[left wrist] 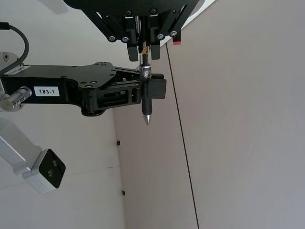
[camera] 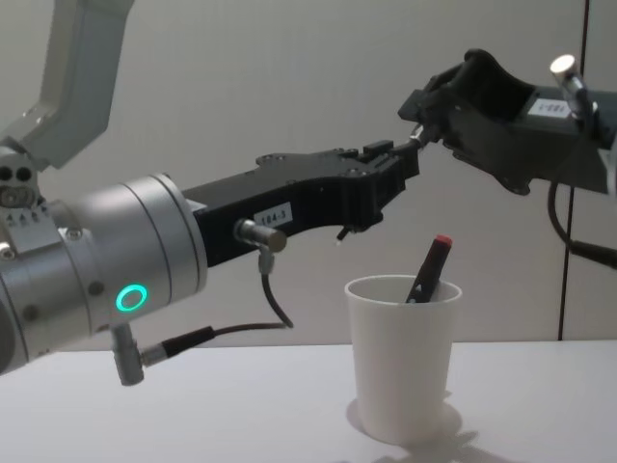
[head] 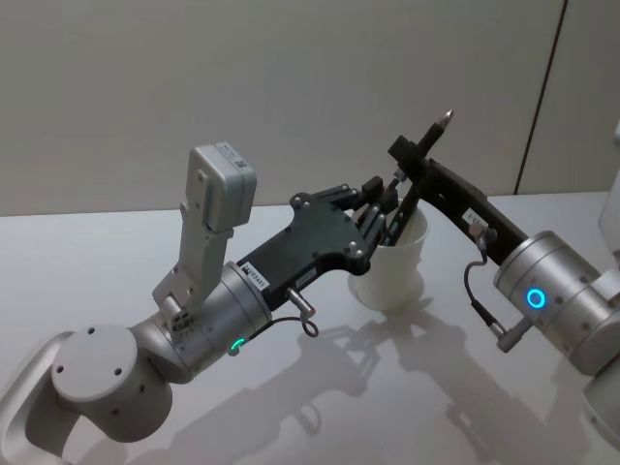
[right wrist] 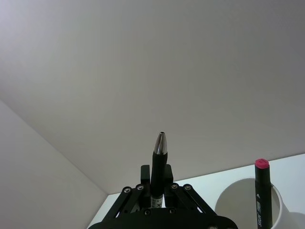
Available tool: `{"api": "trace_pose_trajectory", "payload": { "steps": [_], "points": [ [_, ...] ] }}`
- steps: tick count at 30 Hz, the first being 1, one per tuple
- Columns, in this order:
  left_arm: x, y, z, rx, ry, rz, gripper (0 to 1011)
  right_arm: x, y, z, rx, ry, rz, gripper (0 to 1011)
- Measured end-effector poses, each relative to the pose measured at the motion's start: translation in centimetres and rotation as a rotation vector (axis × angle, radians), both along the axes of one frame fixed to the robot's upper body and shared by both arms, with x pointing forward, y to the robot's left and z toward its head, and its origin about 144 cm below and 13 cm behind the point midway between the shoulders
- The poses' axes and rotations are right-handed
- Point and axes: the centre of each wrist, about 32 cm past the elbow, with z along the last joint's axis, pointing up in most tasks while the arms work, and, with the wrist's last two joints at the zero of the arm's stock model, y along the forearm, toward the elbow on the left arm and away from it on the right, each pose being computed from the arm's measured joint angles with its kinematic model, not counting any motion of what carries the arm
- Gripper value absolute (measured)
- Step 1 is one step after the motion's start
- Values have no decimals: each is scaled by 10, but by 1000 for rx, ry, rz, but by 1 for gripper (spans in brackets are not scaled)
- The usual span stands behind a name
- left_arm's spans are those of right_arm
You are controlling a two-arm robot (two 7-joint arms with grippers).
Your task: Place the pen into the pen holder.
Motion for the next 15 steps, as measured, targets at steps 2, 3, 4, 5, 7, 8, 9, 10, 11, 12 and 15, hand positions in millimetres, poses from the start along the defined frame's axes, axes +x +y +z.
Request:
{"api": "trace_pose_trajectory", "payload": {
  "steps": [2,3,4,5,7,8,9,10,11,12,15],
  "points": [
    [0,0,0,0,0,0,154,0,0,0,0,0,0,130],
    [0,0,0,0,0,0,154,0,0,0,0,0,0,130],
    [0,0,0,0,0,0,154,0,0,0,0,0,0,130],
    [0,0,0,0,0,0,154,0,0,0,0,0,0,130],
    [0,0,0,0,0,0,154,0,0,0,0,0,0,130],
    [0,0,0,0,0,0,159,0,0,0,0,0,-1,130],
    [0,0,0,-1,-1,0,166,0,-1,0,-2,1,-2,130],
    [0,0,0,-1,-1,0,192,0,-1,0,-2,1,-2,129],
    [0,0,0,-1,-1,0,235,0,-1,0,-2,1,-2,129],
    [0,0,0,-1,-1,0,244,0,-1,0,-2,1,-2,129],
    [0,0,0,-1,-1,0,349,0,0,0,-2,1,-2,129]
  ]
}}
